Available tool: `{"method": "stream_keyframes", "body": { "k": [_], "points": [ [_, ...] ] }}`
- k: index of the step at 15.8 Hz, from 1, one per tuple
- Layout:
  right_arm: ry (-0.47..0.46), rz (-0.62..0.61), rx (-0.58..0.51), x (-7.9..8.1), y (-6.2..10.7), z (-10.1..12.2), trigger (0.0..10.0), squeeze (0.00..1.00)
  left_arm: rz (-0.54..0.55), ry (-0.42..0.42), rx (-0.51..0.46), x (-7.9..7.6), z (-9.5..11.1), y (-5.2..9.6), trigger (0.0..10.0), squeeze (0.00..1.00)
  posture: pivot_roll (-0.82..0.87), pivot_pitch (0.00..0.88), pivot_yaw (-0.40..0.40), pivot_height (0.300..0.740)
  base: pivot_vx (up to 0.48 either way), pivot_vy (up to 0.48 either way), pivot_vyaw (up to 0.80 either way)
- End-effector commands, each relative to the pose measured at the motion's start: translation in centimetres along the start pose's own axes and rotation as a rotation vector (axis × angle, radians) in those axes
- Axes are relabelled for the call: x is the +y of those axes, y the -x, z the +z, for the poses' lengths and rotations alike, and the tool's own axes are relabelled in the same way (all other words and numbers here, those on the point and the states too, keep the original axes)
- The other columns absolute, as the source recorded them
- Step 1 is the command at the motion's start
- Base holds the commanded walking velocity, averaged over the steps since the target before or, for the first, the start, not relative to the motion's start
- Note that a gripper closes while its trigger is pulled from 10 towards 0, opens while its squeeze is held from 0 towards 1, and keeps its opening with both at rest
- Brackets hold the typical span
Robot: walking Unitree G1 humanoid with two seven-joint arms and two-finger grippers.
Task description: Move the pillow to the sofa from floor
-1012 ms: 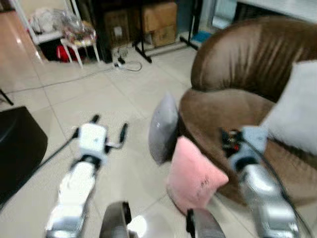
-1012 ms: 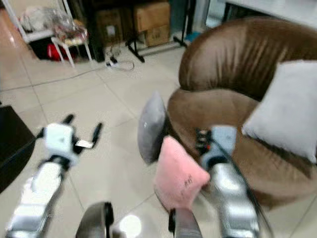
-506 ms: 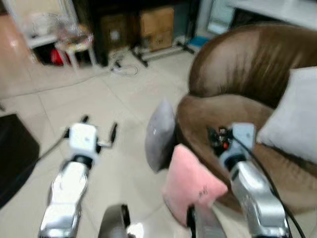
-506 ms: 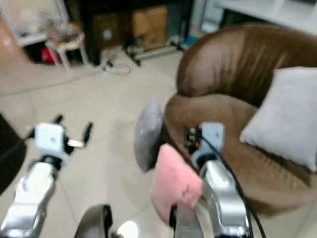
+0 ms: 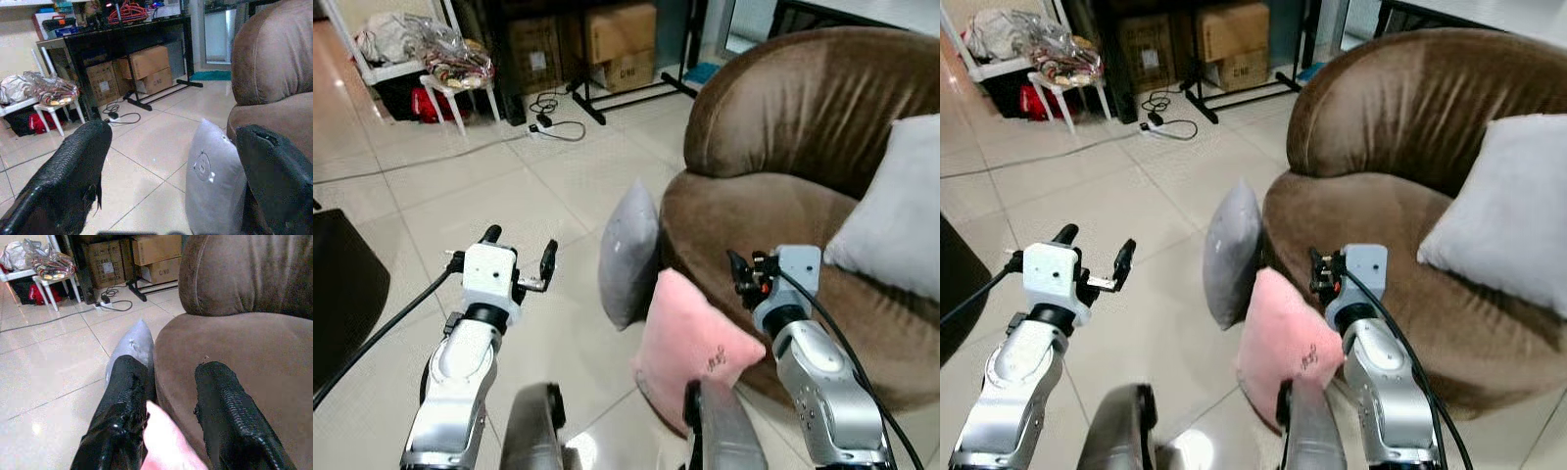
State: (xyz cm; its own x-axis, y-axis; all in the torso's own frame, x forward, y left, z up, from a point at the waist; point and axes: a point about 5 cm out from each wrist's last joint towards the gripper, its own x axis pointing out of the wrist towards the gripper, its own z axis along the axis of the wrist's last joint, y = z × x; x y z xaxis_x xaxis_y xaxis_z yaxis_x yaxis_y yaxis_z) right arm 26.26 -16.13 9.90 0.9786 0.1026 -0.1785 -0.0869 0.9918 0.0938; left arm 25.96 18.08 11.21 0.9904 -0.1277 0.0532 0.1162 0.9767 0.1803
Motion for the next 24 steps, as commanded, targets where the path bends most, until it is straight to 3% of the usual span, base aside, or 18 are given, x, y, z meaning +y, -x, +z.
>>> {"method": "stream_keyframes", "body": {
  "k": [1,12,14,15,20,24],
  "points": [
    [-0.006,-0.007,0.008,-0.3,0.0,-0.1,10.0,0.00,-0.016,-0.013,0.004,-0.2,-0.1,-0.1,10.0,0.00,-0.11,0.000,0.010,0.517,0.000,0.000,0.00],
    [-0.003,-0.004,0.007,-0.3,0.0,-0.2,10.0,0.00,-0.038,-0.017,0.006,-0.3,0.0,-0.3,10.0,0.00,-0.11,0.000,0.017,0.407,0.000,0.000,0.00],
    [0.010,0.010,0.013,-0.2,0.0,-0.2,10.0,0.00,-0.041,-0.018,0.006,-0.3,0.0,-0.3,10.0,0.00,-0.11,0.000,0.017,0.407,0.000,0.000,0.00],
    [0.003,0.018,-0.002,-0.3,-0.2,0.1,10.0,1.00,-0.050,-0.019,0.007,-0.4,0.0,-0.3,10.0,0.00,-0.11,0.000,0.014,0.407,0.000,0.000,0.00],
    [0.078,0.045,-0.008,-1.9,-2.4,0.8,10.0,1.00,-0.166,-0.038,0.032,-0.5,-0.2,-0.4,10.0,0.00,-0.09,0.000,0.009,0.407,0.000,0.000,0.00],
    [0.079,0.147,0.013,-1.4,-4.7,0.4,10.0,1.00,-0.263,-0.054,0.047,-0.5,-0.1,-0.2,10.0,0.00,-0.07,0.000,0.027,0.407,0.000,0.000,0.00]
  ]
}}
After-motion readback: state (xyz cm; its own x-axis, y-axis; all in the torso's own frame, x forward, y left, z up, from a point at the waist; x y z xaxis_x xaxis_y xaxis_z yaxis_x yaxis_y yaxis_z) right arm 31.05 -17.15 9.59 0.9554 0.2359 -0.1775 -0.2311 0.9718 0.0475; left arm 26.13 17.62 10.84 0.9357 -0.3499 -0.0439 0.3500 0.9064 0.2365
